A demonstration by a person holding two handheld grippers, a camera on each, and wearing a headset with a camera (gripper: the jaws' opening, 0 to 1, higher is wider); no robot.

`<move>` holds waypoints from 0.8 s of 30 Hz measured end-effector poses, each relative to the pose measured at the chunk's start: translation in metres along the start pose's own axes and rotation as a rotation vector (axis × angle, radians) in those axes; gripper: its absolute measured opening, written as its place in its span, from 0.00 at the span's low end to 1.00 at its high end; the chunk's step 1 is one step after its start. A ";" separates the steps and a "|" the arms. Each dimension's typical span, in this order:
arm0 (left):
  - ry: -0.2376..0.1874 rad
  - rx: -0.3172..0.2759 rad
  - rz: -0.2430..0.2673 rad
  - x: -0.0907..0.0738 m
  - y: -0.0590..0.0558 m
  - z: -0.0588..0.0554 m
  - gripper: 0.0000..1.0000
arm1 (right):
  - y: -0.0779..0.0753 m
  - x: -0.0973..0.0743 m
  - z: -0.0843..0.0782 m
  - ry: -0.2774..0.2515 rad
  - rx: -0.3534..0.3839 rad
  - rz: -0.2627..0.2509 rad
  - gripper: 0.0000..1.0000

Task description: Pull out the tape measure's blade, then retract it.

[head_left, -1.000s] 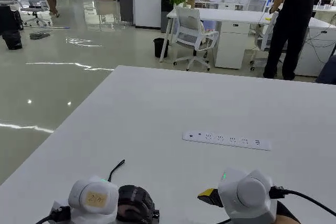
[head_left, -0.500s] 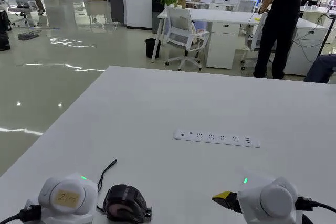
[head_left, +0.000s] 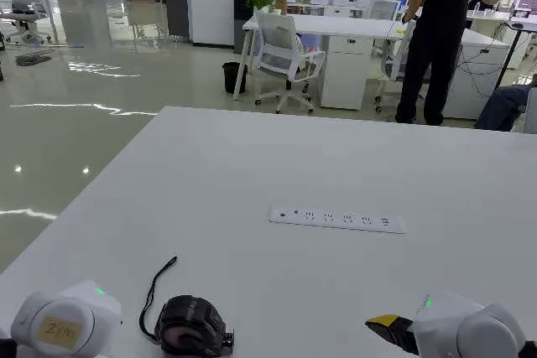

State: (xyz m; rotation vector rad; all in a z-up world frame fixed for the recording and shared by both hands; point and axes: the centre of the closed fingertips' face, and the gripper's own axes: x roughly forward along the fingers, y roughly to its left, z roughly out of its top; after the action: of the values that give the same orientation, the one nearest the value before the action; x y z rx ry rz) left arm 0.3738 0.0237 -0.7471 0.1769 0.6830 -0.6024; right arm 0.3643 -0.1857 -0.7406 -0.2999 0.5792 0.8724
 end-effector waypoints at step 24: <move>-0.016 0.061 -0.031 -0.023 -0.002 -0.007 0.99 | 0.004 -0.037 -0.027 -0.007 0.041 -0.050 0.85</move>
State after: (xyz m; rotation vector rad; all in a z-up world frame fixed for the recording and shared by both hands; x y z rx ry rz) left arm 0.3543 0.0355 -0.7377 0.2180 0.6533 -0.6537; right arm 0.3331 -0.2200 -0.7408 -0.2730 0.5803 0.8122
